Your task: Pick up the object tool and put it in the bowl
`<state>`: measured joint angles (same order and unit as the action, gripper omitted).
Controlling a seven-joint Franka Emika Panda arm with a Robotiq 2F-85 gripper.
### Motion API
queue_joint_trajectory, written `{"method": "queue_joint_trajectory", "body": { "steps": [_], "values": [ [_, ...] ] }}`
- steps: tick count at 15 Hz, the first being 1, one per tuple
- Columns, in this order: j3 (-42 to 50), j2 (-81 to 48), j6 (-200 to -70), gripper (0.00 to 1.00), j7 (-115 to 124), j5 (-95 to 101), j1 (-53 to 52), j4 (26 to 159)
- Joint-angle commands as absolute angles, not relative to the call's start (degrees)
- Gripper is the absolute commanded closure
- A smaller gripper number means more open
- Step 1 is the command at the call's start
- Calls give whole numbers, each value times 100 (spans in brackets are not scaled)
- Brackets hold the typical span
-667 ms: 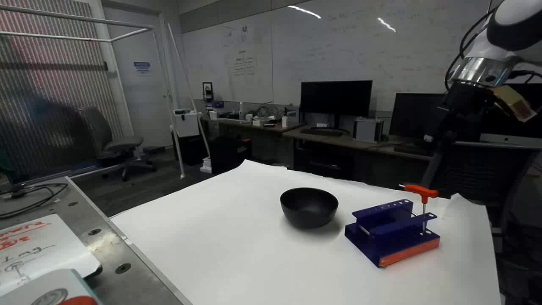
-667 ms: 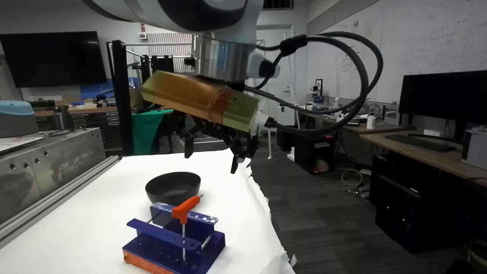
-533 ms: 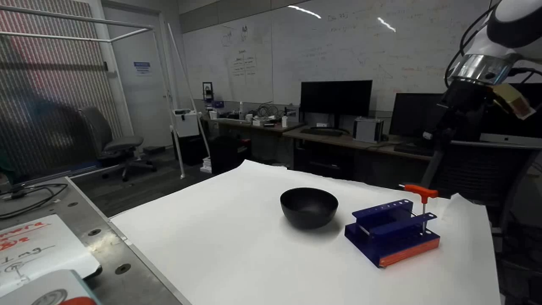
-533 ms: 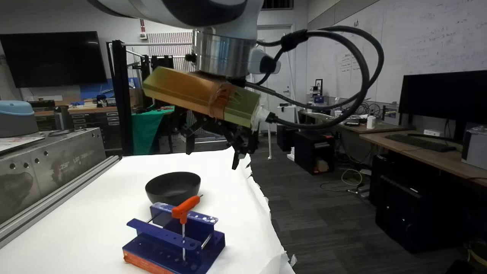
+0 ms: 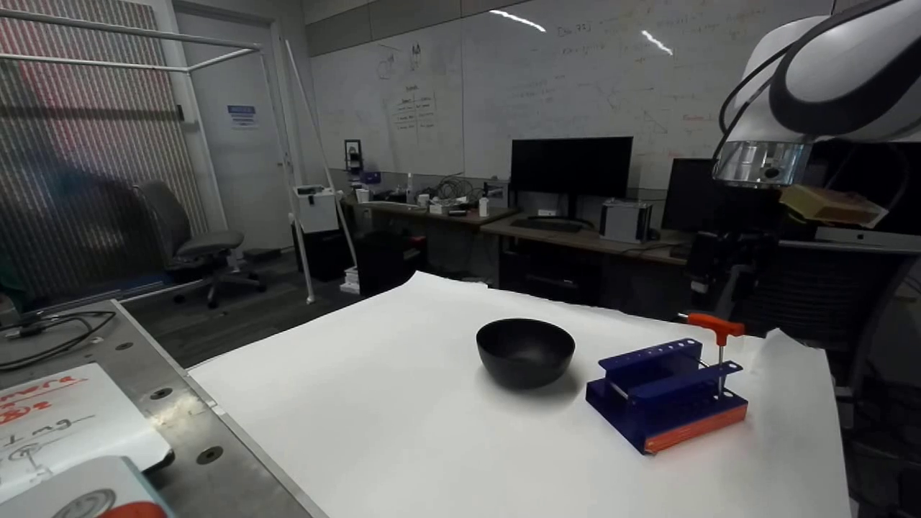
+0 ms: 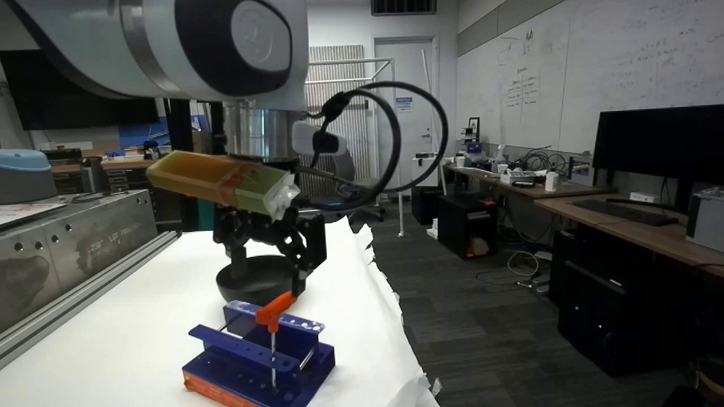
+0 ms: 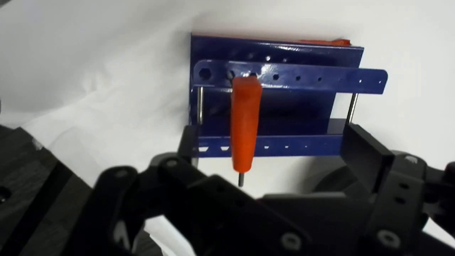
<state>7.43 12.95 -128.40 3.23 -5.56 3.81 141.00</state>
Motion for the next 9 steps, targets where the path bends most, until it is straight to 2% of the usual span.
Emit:
{"method": "queue_joint_trajectory", "body": {
  "steps": [1, 2, 3, 5, 9],
  "values": [
    [489, 905, -12377, 0, 799, -447, 415, 13750],
    [458, 830, -12243, 5, 854, -404, 425, 13690],
    [444, 765, -12146, 27, 874, -367, 433, 13656],
    [449, 666, -11986, 30, 950, -309, 449, 13586],
    [482, 596, -11913, 62, 1015, -164, 484, 13537]
  ]
}}
